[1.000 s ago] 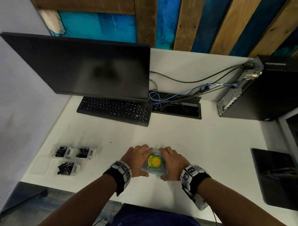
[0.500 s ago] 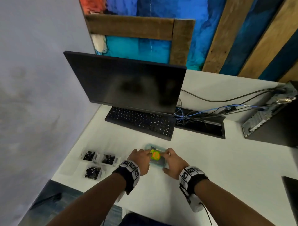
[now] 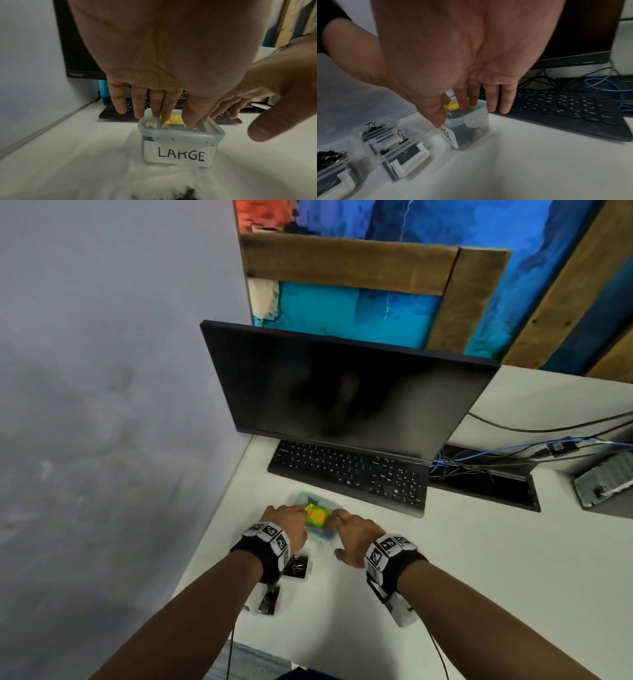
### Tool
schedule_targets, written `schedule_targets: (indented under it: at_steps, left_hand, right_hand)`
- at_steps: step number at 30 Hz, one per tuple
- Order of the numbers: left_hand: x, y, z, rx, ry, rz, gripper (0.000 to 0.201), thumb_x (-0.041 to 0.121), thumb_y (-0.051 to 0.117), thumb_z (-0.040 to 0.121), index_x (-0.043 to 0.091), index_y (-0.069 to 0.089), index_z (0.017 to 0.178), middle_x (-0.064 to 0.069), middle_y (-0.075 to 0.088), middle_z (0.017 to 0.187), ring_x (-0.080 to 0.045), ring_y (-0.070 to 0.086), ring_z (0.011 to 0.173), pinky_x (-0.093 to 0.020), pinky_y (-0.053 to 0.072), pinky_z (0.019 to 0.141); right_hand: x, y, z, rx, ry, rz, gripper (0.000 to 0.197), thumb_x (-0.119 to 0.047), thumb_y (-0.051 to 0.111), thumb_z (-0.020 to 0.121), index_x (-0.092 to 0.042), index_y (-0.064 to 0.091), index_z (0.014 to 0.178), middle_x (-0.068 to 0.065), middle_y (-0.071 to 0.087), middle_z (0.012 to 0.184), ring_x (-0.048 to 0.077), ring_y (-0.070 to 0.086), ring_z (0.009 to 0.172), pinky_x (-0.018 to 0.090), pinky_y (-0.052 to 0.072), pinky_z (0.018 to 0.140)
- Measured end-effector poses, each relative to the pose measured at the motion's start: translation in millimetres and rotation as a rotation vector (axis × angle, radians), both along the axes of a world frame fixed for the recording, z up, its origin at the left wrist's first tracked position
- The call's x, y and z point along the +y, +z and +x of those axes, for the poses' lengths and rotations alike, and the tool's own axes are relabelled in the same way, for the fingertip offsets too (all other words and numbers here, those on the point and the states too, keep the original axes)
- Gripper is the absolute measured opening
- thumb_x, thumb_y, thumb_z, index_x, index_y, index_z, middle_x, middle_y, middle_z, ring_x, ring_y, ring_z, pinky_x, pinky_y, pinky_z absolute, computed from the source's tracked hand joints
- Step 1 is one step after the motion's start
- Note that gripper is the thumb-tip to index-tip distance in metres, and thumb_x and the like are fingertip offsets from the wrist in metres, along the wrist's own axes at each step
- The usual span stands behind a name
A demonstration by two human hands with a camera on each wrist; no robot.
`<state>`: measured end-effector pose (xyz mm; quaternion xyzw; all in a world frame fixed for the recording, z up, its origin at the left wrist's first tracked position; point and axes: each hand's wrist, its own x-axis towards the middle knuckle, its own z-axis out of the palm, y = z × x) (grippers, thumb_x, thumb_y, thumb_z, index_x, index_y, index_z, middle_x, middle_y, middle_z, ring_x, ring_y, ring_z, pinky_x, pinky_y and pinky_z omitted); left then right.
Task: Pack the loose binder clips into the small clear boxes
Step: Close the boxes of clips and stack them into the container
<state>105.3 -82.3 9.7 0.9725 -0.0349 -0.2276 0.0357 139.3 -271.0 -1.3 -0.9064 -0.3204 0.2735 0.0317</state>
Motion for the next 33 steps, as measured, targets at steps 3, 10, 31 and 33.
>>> schedule_targets:
  at_steps: [3,10,31,33]
  left_hand:
    - [31,-2,0,-0.015,0.068,-0.026,0.054,0.028,0.047,0.092,0.025,0.037,0.145,0.009,0.033,0.154,-0.023,0.044,0.132,-0.039,0.032,0.108]
    - [84,-7,-12,-0.039,0.173,-0.028,0.052,0.024,0.049,0.091,0.023,0.04,0.142,0.008,0.03,0.155,-0.019,0.04,0.135,-0.04,0.034,0.108]
    - [102,-20,-81,0.132,0.209,0.12,0.078,0.011,0.064,0.075,0.032,0.03,0.142,0.004,0.031,0.144,-0.023,0.041,0.127,-0.04,0.04,0.098]
    - [97,-22,-83,0.103,0.208,0.108,0.073,0.016,0.067,0.078,0.03,0.032,0.142,0.003,0.032,0.144,-0.023,0.043,0.126,-0.04,0.04,0.098]
  right_hand:
    - [29,-3,1,0.023,0.022,-0.031,0.075,-0.03,0.057,0.088,-0.022,0.02,0.153,-0.006,0.012,0.161,0.033,0.04,0.131,0.047,0.04,0.104]
    - [80,-8,-6,0.047,0.055,0.018,0.084,-0.011,0.05,0.086,-0.028,0.008,0.156,-0.013,-0.004,0.164,0.034,0.041,0.129,0.047,0.044,0.101]
    - [54,-30,-52,0.077,0.089,0.131,0.064,-0.045,0.068,0.082,-0.025,0.042,0.137,0.002,0.035,0.138,0.029,0.047,0.118,0.042,0.046,0.095]
    - [50,-29,-53,0.039,0.069,0.107,0.058,-0.042,0.066,0.085,-0.021,0.045,0.134,0.003,0.039,0.135,0.03,0.05,0.117,0.041,0.047,0.093]
